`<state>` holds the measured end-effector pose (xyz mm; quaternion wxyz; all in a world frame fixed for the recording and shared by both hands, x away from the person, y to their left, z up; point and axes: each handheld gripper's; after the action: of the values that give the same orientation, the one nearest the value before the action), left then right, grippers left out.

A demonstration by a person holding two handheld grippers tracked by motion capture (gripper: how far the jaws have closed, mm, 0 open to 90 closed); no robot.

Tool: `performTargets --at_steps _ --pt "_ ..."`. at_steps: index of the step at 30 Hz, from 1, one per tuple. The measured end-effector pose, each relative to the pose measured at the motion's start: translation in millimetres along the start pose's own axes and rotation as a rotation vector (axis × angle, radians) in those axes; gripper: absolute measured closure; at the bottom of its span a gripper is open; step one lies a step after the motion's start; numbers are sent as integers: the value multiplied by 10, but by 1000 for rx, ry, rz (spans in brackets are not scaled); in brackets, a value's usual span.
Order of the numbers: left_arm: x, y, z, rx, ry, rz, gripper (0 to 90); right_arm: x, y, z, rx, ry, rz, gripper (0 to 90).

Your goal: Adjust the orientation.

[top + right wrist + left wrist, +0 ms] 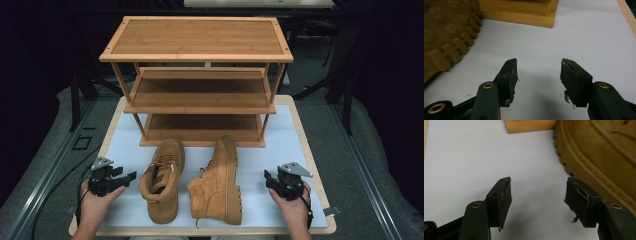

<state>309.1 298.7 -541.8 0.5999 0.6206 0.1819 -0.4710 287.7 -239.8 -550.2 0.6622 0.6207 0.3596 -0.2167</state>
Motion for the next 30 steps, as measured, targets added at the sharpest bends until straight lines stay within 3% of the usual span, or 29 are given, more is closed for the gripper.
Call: performTargets --at_steps 1,2,3,8,10,15,17,22,27,30 --pt "0 0 0 0 0 0 375 0 0 0 0 0 0 471" --pt "-23 -22 19 -6 -10 -1 375 -24 -33 11 -7 62 13 470" --pt "-43 -44 34 -12 -11 -1 376 -40 -63 4 5 50 37 472" --pt "-110 -145 68 -36 -41 -24 431 -92 -115 47 19 37 32 515" --pt "-127 -181 78 -41 -62 -31 462 -108 -117 70 55 66 34 532" --pt "-150 -228 106 -36 -58 -34 485 -95 -129 49 50 62 22 525" --pt "-154 -224 110 -42 -65 -40 485 -92 -112 53 64 78 -8 525" --pt "-165 -204 97 -48 -91 -47 483 -98 -105 45 65 68 10 525" --pt "-183 -163 89 -57 -115 -96 492 -76 -117 62 69 82 14 524" --pt "-244 -84 109 -22 -117 -120 512 -67 -110 58 58 83 17 521"
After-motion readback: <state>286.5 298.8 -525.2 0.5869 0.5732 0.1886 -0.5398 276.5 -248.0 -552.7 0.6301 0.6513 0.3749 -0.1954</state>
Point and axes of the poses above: each handheld gripper's, and its own axes: x roughly forward along the jaws, y roughly out of its top, z roughly to its right, and after that the axes turned 14 degrees about -z, right-handed
